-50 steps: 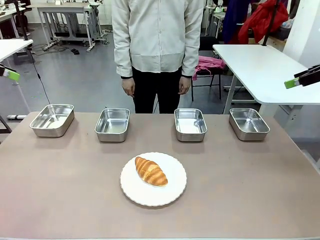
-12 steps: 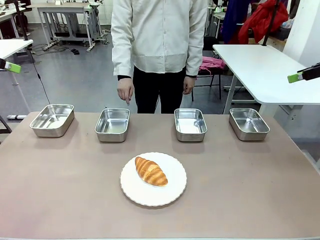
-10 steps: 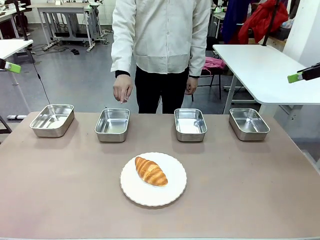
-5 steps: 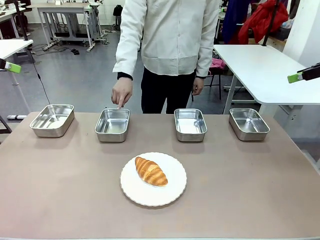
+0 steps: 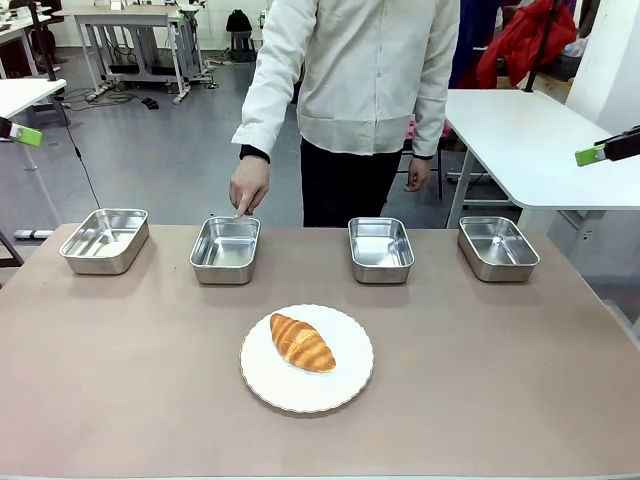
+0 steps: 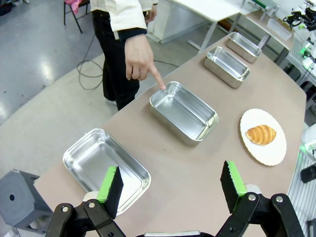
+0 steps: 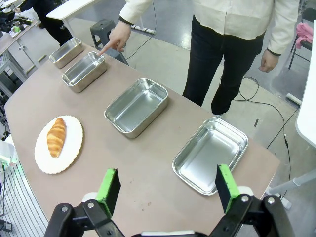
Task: Place the bread in the container.
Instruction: Place the Butter Roll into the Airtight Container indicated by the human.
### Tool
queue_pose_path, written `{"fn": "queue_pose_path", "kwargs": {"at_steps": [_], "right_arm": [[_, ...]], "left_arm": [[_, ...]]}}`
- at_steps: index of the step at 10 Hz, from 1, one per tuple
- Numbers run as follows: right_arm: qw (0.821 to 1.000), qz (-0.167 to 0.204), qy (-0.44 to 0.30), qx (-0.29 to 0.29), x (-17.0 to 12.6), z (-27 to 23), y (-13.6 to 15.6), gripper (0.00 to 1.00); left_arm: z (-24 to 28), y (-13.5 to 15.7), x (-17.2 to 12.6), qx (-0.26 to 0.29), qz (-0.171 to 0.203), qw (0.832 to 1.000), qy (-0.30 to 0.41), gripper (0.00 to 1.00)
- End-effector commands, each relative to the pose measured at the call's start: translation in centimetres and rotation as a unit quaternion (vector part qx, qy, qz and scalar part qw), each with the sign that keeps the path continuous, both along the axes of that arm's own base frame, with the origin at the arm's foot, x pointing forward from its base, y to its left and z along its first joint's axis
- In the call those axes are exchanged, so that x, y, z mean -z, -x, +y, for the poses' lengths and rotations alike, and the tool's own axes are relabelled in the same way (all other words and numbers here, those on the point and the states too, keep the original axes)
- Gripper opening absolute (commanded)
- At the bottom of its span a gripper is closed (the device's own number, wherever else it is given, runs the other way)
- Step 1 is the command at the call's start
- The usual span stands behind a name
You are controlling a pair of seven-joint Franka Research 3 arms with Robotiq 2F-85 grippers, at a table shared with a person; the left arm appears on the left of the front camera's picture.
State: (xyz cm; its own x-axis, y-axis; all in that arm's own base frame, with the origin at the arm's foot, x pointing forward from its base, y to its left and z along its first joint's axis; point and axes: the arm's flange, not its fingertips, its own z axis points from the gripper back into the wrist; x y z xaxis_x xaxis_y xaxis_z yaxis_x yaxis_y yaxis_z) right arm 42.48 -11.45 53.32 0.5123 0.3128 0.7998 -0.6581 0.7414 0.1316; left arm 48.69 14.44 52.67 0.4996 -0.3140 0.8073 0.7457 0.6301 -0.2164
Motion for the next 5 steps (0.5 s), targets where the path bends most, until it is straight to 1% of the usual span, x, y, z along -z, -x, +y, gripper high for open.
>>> {"fn": "queue_pose_path", "kwargs": {"at_steps": [1,5], "right_arm": [[1.0,-0.008,-0.009,-0.001,-0.07,0.1,0.01,1.0],[1.0,-0.008,-0.009,-0.001,-0.07,0.1,0.01,1.0]], "left_arm": [[0.03,0.15,-0.09,0.005,-0.002,1.0,0.002,1.0],[0.03,0.15,-0.09,0.005,-0.002,1.0,0.002,1.0]]}}
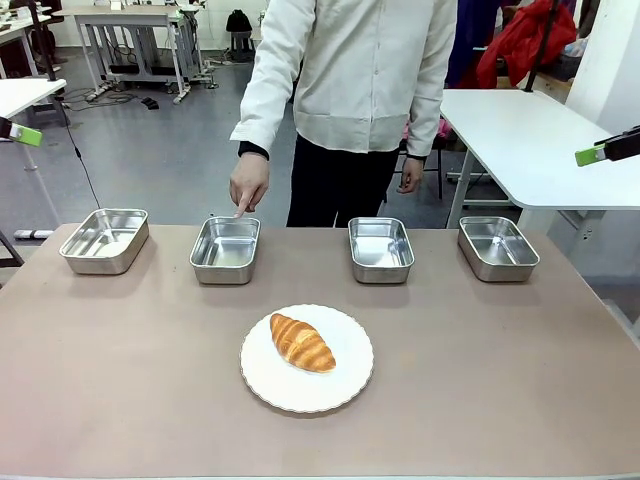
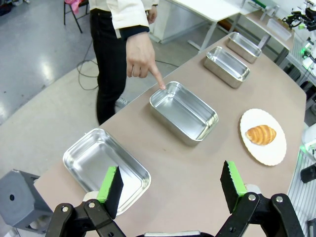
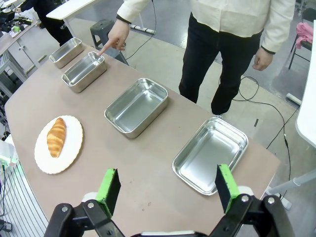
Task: Place the bread in the container.
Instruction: Place the Butter Roll into the Airtight Container indicated by the human.
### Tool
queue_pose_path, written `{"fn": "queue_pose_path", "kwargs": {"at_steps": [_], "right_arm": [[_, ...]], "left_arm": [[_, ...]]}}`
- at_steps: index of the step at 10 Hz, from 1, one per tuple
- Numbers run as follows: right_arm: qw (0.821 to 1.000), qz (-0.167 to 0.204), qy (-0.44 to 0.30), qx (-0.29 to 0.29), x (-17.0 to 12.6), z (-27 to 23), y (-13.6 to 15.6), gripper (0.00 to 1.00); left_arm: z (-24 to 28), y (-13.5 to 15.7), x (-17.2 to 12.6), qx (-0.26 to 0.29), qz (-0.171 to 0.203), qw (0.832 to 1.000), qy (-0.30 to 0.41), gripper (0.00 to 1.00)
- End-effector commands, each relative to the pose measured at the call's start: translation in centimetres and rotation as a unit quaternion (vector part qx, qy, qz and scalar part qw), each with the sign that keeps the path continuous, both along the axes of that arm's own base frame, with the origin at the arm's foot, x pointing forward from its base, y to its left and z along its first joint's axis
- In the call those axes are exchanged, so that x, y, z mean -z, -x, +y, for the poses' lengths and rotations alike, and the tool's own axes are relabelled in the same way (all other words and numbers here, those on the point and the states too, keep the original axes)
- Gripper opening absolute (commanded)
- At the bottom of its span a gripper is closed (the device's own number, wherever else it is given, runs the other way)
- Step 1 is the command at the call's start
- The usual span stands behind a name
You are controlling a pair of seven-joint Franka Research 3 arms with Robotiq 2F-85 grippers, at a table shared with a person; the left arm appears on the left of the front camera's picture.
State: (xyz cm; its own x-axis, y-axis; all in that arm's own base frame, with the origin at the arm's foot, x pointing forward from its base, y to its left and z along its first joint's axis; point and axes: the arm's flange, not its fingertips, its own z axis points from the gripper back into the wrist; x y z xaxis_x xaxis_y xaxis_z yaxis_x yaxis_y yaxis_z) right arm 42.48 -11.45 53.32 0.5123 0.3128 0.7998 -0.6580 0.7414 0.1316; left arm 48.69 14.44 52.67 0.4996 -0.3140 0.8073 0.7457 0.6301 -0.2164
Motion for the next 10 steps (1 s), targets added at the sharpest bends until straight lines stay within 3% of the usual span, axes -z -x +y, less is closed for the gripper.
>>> {"fn": "queue_pose_path", "kwargs": {"at_steps": [1,3,5,6,9,10], "right_arm": [[1.0,-0.008,-0.009,-0.001,-0.1,0.1,0.0,1.0],[1.0,-0.008,-0.009,-0.001,-0.1,0.1,0.0,1.0],[1.0,-0.008,-0.009,-0.001,-0.1,0.1,0.0,1.0],[1.0,-0.008,-0.009,-0.001,-0.1,0.1,0.0,1.0],[1.0,-0.008,-0.009,-0.001,-0.1,0.1,0.0,1.0],[1.0,-0.008,-0.009,-0.001,-0.1,0.1,0.0,1.0]], "left_arm": [[0.0,0.2,-0.1,0.005,-0.002,1.0,0.002,1.0],[0.0,0.0,0.0,0.0,0.0,1.0,0.0,1.0],[-6.9,1.6,-3.1,-0.042,0.046,0.998,-0.028,1.0],[-10.4,2.2,-4.1,-0.07,0.076,0.994,-0.042,1.0],[-22.4,3.5,-5.0,-0.148,0.225,0.96,-0.08,1.0],[-27.2,4.7,-4.4,-0.144,0.232,0.958,-0.089,1.0]]}}
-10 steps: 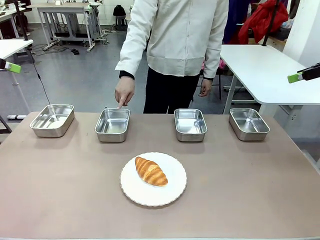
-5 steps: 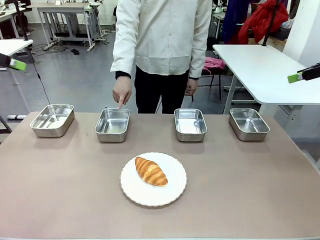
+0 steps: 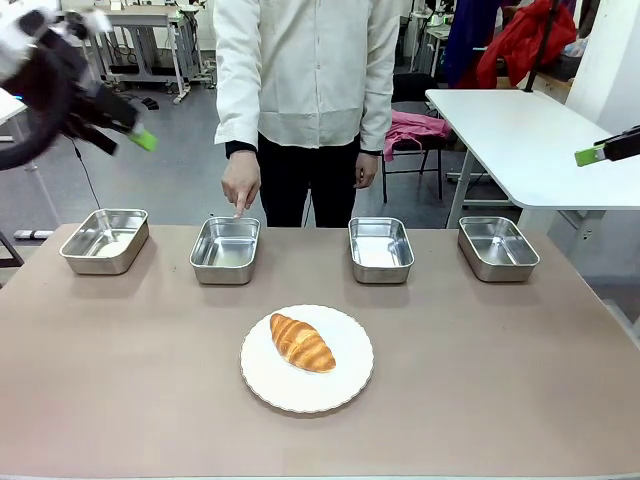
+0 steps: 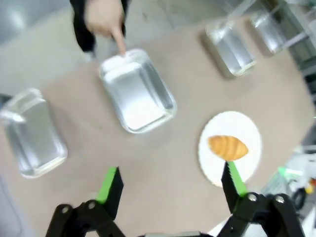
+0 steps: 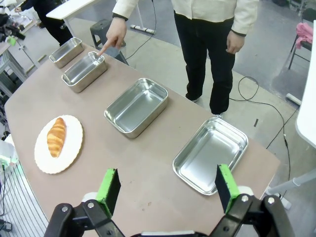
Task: Place the bread in the container.
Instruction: Place the Butter Roll into the Airtight Container indicated by the human.
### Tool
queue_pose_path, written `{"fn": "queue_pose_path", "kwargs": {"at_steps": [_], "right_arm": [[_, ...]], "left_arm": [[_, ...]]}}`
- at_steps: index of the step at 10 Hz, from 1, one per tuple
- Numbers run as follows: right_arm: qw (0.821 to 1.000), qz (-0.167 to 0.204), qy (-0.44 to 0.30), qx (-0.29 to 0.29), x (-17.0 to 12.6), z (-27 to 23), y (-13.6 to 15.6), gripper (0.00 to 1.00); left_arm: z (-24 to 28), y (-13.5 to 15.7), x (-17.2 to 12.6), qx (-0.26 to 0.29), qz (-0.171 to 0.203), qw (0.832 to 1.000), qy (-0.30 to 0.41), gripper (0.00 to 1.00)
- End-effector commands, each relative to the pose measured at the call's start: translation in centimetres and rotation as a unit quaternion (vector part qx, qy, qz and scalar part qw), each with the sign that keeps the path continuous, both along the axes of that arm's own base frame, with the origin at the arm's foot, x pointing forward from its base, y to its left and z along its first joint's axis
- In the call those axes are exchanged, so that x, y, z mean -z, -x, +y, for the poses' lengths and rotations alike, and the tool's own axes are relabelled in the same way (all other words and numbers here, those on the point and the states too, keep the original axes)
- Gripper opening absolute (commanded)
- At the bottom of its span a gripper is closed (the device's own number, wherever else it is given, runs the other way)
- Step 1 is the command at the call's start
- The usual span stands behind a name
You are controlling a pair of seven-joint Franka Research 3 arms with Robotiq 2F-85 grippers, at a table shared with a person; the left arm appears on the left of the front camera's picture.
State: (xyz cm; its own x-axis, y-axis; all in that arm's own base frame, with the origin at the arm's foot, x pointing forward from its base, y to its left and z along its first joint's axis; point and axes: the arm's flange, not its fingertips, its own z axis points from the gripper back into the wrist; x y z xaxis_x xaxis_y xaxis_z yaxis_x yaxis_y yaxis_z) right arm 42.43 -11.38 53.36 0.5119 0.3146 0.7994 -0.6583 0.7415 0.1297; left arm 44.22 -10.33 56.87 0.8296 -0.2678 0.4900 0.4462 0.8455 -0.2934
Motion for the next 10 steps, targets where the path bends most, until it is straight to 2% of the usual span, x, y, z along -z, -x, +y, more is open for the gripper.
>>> {"fn": "queue_pose_path", "kwargs": {"at_steps": [1,3,5,6,7,8,10], "right_arm": [[1.0,-0.008,-0.011,-0.001,0.0,0.0,0.0,1.0],[1.0,-0.008,-0.011,-0.001,0.0,0.0,0.0,1.0],[1.0,-0.008,-0.011,-0.001,0.0,0.0,0.0,1.0],[1.0,-0.008,-0.011,-0.001,0.0,0.0,0.0,1.0],[1.0,-0.008,-0.011,-0.001,0.0,0.0,0.0,1.0],[1.0,-0.008,-0.011,-0.001,0.0,0.0,0.0,1.0],[1.0,-0.008,-0.011,-0.001,0.0,0.0,0.0,1.0]], "left_arm": [[-8.1,1.5,0.8,-0.092,0.082,0.992,-0.008,1.0],[-15.4,3.0,3.9,-0.178,0.115,0.976,-0.041,1.0],[-20.0,4.0,7.1,-0.3,0.158,0.939,-0.06,1.0],[-20.2,3.7,8.3,-0.319,0.167,0.93,-0.074,1.0],[-19.6,3.6,9.2,-0.312,0.18,0.93,-0.068,1.0],[-19.7,5.5,8.6,-0.269,0.144,0.95,-0.062,1.0],[-19.7,5.5,8.6,-0.269,0.144,0.95,-0.062,1.0]]}}
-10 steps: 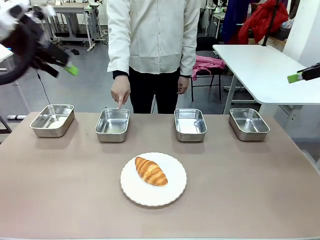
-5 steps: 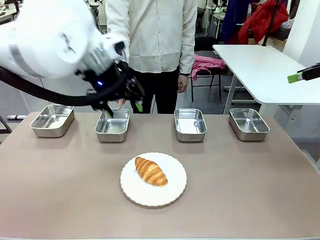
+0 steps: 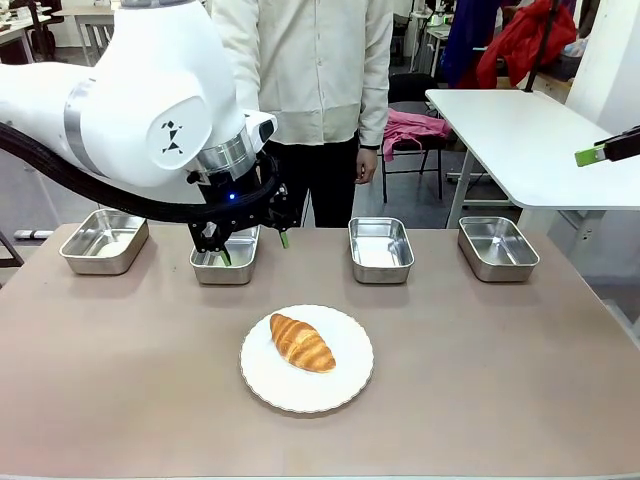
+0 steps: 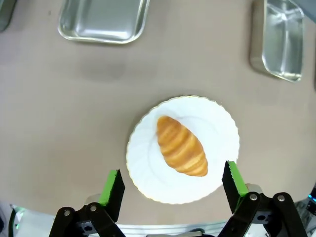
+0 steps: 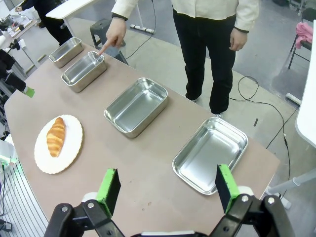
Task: Place the bread in the container.
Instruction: Place the Butter Roll into the Airtight Container indicated by the human.
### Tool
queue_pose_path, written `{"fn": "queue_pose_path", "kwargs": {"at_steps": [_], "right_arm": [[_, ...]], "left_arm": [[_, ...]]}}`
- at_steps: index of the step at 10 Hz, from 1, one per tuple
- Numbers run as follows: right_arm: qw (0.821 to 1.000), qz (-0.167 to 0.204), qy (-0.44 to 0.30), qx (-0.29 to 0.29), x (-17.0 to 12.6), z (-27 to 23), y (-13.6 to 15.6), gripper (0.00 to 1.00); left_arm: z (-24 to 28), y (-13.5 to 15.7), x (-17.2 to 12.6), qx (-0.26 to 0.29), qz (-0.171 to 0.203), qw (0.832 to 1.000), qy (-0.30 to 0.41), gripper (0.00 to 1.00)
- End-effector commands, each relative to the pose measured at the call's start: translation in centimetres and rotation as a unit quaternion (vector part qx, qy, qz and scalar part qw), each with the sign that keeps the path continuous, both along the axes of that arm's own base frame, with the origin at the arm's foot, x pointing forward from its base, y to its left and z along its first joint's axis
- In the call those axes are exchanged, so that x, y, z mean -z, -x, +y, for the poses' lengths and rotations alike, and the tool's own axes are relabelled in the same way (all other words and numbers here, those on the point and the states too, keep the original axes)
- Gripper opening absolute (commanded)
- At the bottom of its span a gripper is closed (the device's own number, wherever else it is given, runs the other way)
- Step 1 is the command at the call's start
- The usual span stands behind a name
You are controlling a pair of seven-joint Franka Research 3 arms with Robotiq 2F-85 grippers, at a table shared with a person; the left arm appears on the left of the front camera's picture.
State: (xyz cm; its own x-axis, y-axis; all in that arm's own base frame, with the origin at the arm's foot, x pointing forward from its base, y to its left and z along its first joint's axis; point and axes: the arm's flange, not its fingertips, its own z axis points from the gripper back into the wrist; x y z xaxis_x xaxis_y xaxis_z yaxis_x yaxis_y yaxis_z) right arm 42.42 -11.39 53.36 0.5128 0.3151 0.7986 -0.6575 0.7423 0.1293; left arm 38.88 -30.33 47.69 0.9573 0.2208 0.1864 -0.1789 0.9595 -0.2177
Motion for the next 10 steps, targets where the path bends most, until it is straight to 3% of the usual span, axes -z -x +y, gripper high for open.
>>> {"fn": "queue_pose_path", "kwargs": {"at_steps": [1,3,4,7,10], "right_arm": [[1.0,-0.009,-0.011,-0.002,0.0,0.0,0.0,1.0],[1.0,-0.009,-0.011,-0.002,0.0,0.0,0.0,1.0],[1.0,-0.009,-0.011,-0.002,0.0,0.0,0.0,1.0],[1.0,-0.009,-0.011,-0.002,0.0,0.0,0.0,1.0],[1.0,-0.009,-0.011,-0.002,0.0,0.0,0.0,1.0]], "left_arm": [[0.3,0.1,-0.6,0.015,-0.015,1.0,-0.001,1.0],[-0.2,0.3,-0.4,0.006,-0.002,1.0,0.003,1.0],[-2.3,1.5,1.9,-0.037,0.027,0.999,0.023,1.0],[-4.4,3.6,4.9,-0.135,0.039,0.99,0.024,1.0],[-5.6,5.0,8.8,-0.173,0.048,0.984,0.01,1.0]]}}
